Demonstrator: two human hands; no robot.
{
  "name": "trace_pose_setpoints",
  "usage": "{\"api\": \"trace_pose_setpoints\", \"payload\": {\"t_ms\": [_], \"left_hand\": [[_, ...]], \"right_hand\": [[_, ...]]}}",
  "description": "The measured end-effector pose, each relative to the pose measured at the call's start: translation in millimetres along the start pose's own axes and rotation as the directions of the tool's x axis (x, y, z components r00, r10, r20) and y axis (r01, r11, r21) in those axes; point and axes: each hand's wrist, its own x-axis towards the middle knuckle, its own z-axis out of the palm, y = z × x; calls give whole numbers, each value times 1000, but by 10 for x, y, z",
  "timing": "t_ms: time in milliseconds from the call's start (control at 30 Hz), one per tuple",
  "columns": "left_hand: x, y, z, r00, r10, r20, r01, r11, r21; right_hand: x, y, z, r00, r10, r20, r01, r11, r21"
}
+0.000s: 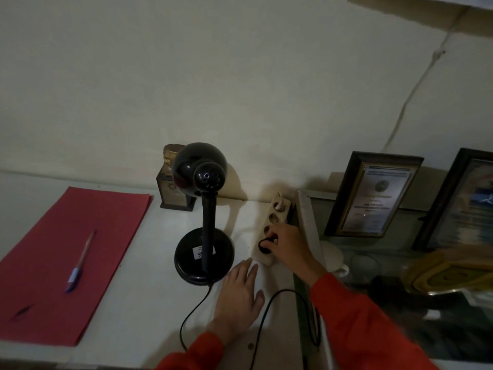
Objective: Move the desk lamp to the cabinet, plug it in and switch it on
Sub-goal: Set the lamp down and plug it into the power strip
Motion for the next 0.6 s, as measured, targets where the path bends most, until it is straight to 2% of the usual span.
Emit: {"api": "trace_pose_setpoints", "payload": {"t_ms": [200,400,433,500,567,600], "left_hand": [[-3,-6,15,1000,5,-14,-4,1000,8],[-1,-37,-27,999,32,30,-32,999,-20],[-2,-50,-69,997,49,58,-48,999,-25],[4,-71,-197,992,80,94,-73,994,-77],[-25,-78,-371,990,103,98,-82,977,-196],[-61,-82,-461,989,118,94,-91,963,-253]], "right_hand": [[5,-15,23,998,55,-21,-55,998,7],[22,-26,58,998,60,20,-57,993,-101],[24,-42,52,998,58,27,-54,989,-134],[10,-80,31,997,37,60,-16,949,-316],[-54,-137,23,997,-35,62,63,847,-527],[-113,-172,36,994,-98,45,106,810,-576]]}}
